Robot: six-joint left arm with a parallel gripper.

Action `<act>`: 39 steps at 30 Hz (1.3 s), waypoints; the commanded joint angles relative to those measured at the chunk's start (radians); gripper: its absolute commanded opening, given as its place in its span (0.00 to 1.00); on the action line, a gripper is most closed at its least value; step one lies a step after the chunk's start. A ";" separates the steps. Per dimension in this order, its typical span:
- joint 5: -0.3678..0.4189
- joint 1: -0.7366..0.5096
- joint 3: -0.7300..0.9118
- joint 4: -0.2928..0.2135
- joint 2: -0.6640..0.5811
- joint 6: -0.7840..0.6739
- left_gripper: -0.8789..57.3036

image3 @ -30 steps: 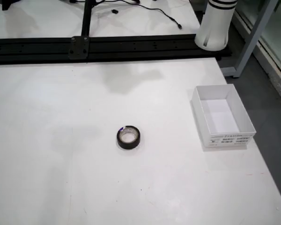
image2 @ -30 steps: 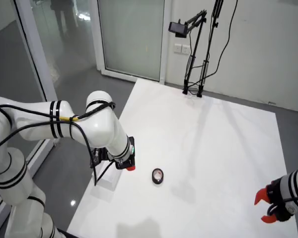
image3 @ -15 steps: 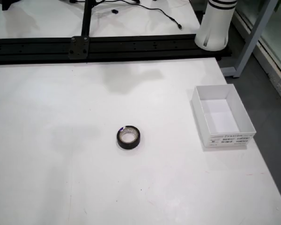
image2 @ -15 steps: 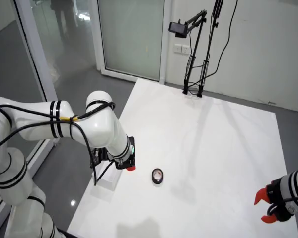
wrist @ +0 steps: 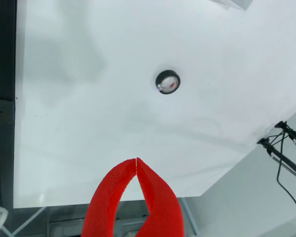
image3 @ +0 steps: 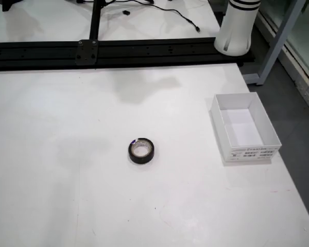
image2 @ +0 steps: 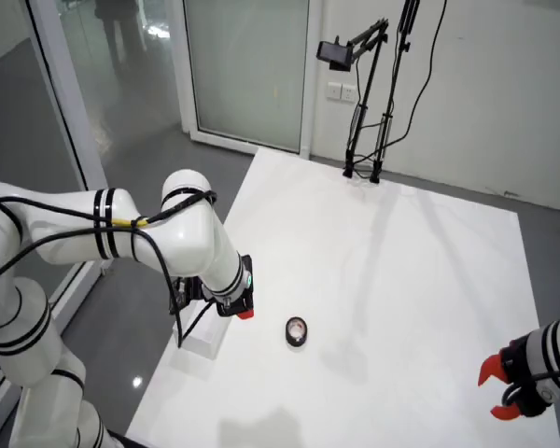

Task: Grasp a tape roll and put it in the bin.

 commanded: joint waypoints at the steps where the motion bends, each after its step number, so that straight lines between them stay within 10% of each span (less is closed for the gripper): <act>1: 0.009 0.033 0.000 0.013 -0.001 0.000 0.01; 28: -0.065 0.164 -0.285 0.042 0.456 0.081 0.06; 39: -0.124 0.184 -0.241 0.044 0.523 0.084 0.31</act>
